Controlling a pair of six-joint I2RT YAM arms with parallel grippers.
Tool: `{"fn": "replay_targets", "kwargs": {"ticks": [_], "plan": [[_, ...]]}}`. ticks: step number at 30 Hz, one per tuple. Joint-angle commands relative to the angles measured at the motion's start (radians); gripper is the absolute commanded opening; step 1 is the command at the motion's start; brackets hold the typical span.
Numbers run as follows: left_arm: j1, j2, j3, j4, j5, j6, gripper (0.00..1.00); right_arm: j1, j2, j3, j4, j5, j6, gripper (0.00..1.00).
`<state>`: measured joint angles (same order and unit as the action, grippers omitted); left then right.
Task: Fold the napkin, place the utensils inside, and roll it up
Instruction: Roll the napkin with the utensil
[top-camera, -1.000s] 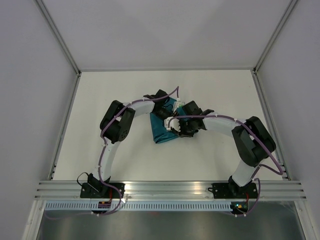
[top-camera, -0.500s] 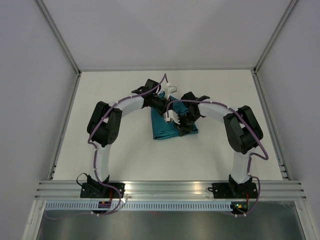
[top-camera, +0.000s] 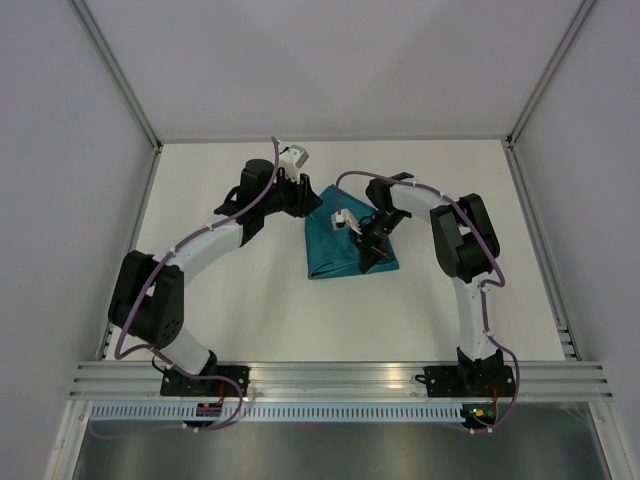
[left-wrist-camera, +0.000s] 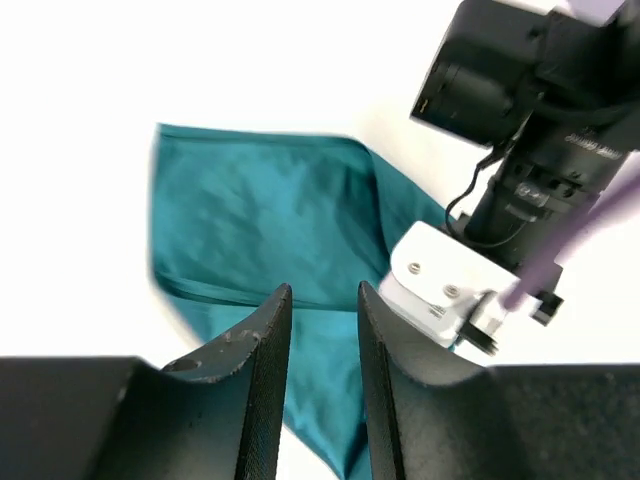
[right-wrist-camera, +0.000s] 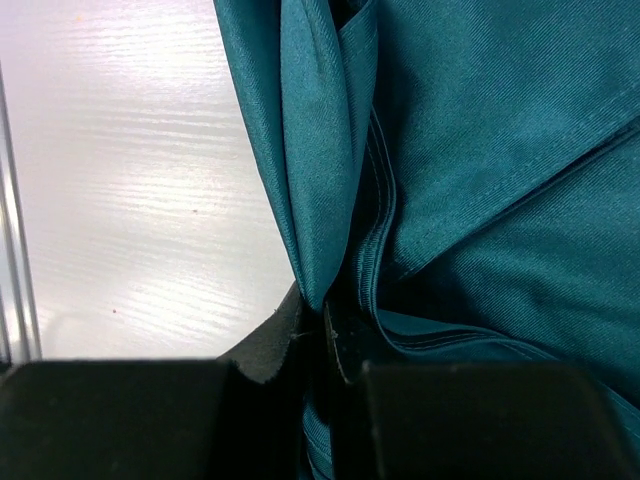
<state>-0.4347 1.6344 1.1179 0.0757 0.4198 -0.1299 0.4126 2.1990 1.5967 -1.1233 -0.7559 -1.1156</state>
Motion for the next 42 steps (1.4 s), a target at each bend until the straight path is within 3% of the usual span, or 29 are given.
{"fn": "replay_targets", "kwargs": {"ticks": [1,5,10,14,19,34,38,42], "plan": [[-0.022,-0.117,-0.081,0.163,-0.16,0.015,0.37,-0.021,0.085,0.049,-0.093,0.02,-0.058,0.14],[-0.154,-0.236,-0.238,0.301,-0.358,0.235,0.38,-0.034,0.149,0.112,-0.156,0.003,-0.07,0.14],[-0.301,-0.291,-0.32,0.349,-0.455,0.432,0.41,-0.051,0.195,0.154,-0.178,-0.003,-0.061,0.14],[-0.459,-0.237,-0.317,0.296,-0.545,0.619,0.42,-0.06,0.226,0.18,-0.196,-0.01,-0.05,0.14],[-0.599,-0.111,-0.303,0.274,-0.602,0.743,0.44,-0.07,0.258,0.226,-0.225,-0.022,-0.047,0.14],[-0.628,0.153,-0.267,0.358,-0.55,0.859,0.51,-0.077,0.315,0.299,-0.288,-0.025,-0.052,0.14],[-0.595,0.186,-0.244,0.32,-0.506,0.825,0.67,-0.077,0.324,0.313,-0.305,-0.025,-0.058,0.14],[-0.566,0.206,-0.213,0.277,-0.478,0.816,0.67,-0.077,0.329,0.319,-0.308,-0.023,-0.058,0.14]]}}
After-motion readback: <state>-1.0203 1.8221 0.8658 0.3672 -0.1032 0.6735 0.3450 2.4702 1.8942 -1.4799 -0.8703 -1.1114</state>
